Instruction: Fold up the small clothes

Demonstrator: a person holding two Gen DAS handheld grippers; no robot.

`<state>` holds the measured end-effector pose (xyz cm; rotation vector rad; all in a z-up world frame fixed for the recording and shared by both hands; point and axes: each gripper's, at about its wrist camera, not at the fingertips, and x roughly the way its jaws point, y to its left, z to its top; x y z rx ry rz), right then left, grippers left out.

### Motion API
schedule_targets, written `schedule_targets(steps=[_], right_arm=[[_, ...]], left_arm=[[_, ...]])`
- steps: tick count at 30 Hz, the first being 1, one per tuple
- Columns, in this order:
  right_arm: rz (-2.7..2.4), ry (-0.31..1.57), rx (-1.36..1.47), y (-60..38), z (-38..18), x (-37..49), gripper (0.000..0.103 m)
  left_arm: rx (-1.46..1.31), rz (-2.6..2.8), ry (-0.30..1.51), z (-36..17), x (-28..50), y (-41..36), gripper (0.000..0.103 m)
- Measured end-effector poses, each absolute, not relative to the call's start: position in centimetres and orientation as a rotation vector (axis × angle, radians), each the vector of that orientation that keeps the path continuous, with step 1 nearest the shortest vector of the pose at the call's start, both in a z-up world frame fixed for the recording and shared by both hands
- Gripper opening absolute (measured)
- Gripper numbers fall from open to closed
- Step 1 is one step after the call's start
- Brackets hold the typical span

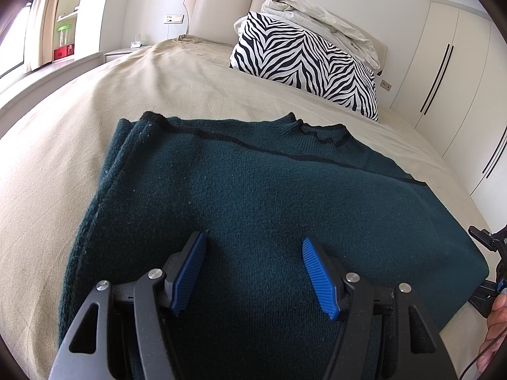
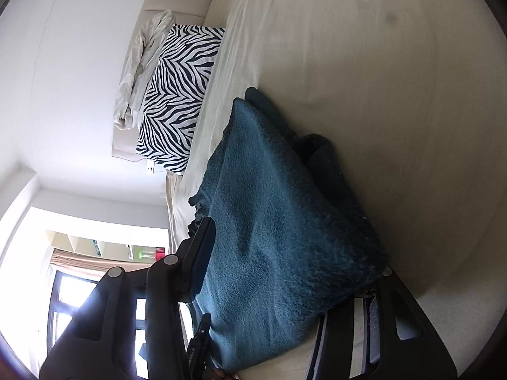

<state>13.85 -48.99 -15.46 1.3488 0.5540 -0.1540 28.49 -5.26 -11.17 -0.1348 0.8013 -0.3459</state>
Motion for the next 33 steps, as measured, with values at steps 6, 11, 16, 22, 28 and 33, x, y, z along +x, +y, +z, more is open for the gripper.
schedule_targets(steps=[6, 11, 16, 22, 28, 33], right_arm=[[-0.198, 0.57, 1.344, -49.3, -17.1, 15.6, 0.026], [-0.187, 0.568, 1.391, -50.4, -18.4, 16.0, 0.011], [-0.178, 0.565, 1.374, -50.8, -18.7, 16.1, 0.01], [-0.218, 0.579, 1.331, -50.6, -18.1, 16.6, 0.01], [-0.254, 0.586, 1.228, -49.9, -15.7, 17.0, 0.01], [-0.285, 0.582, 1.075, -47.8, -11.7, 18.0, 0.01]], left_arm=[[-0.136, -0.346, 0.801, -11.1, 28.4, -5.3, 0.066], [-0.154, -0.346, 0.813, -10.4, 28.4, -5.0, 0.066], [-0.283, -0.37, 0.817, -7.1, 28.1, -4.5, 0.063], [-0.28, -0.414, 0.924, -9.9, 30.6, -6.5, 0.054], [-0.216, -0.405, 0.865, -10.8, 29.8, -6.9, 0.049], [-0.262, -0.426, 0.861, -11.1, 29.9, -6.2, 0.048]])
